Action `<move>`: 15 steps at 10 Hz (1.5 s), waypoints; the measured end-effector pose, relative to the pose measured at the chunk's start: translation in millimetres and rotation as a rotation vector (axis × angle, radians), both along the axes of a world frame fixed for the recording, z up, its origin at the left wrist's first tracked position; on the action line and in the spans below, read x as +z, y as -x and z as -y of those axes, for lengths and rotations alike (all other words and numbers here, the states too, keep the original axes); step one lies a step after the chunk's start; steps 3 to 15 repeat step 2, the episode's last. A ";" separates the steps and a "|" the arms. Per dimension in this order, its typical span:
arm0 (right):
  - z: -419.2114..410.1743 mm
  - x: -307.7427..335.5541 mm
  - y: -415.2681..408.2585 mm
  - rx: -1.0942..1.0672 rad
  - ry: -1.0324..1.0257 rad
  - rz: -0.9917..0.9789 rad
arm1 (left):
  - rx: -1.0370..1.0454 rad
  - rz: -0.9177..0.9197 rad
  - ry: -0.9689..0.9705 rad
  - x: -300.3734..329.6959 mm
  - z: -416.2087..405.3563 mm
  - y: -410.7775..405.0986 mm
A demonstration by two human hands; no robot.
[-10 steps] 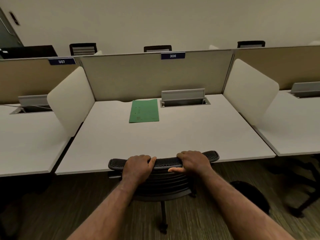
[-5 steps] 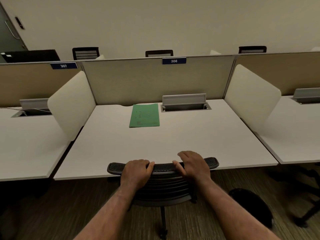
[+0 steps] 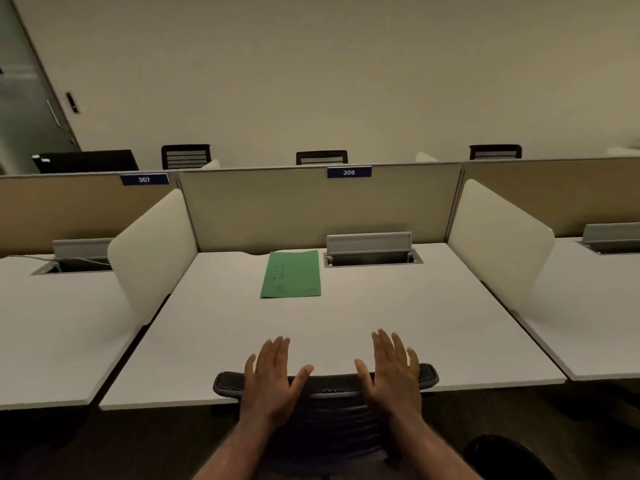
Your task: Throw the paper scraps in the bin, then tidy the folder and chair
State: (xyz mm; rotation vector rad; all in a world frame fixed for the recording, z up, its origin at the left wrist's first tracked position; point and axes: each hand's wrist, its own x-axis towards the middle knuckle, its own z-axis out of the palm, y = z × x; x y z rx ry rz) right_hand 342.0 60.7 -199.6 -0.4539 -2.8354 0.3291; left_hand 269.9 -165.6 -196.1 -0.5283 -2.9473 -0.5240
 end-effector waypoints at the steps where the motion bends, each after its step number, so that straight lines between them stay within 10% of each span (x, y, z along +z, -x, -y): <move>1: -3.4 22.5 11.0 0.023 -0.046 -0.105 | 0.011 -0.067 -0.006 14.5 0.4 9.6; 15: -9.3 60.4 28.2 0.053 -0.095 -0.232 | 0.002 -0.200 0.006 45.9 -4.8 25.0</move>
